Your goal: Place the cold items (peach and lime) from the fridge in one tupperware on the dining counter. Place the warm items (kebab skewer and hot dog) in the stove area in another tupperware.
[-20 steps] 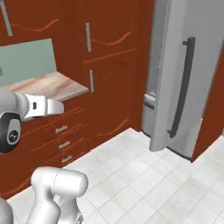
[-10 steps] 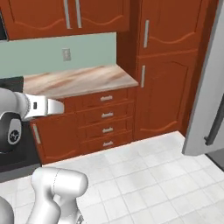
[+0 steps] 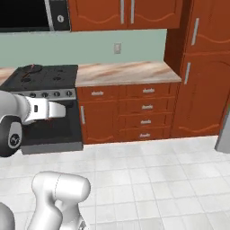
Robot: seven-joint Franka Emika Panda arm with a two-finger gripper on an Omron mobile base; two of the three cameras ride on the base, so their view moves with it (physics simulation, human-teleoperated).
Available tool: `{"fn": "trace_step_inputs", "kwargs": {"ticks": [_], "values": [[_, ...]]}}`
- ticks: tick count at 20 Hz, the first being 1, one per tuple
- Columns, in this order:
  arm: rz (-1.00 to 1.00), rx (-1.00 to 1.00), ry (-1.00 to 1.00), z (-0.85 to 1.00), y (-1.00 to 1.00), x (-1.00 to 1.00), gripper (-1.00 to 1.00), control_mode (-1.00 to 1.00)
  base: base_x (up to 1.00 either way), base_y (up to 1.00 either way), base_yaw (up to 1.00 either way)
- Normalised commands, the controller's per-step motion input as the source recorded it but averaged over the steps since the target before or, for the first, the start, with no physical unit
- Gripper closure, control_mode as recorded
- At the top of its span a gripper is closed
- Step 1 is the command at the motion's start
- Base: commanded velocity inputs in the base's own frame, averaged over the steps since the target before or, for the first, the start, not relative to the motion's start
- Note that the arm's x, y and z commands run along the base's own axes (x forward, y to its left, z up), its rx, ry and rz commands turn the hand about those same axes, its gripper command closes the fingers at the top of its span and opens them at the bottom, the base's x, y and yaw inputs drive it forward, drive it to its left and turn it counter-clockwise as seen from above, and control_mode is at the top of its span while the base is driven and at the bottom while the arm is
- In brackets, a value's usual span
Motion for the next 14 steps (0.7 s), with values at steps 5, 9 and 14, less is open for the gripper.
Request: {"fn": "trace_step_inputs", "kwargs": {"ticks": [5, 9, 14], "values": [[0.0, 0.0, 0.0, 0.0, 0.0, 0.0, 1.0, 1.0, -0.96, 0.41, 0.52], [0.0, 0.0, 0.0, 0.0, 0.0, 0.0, 1.0, 1.0, -0.79, 0.45, 0.62], [0.0, 0.0, 0.0, 0.0, 0.0, 0.0, 1.0, 1.0, -0.73, 0.43, 0.65]]}}
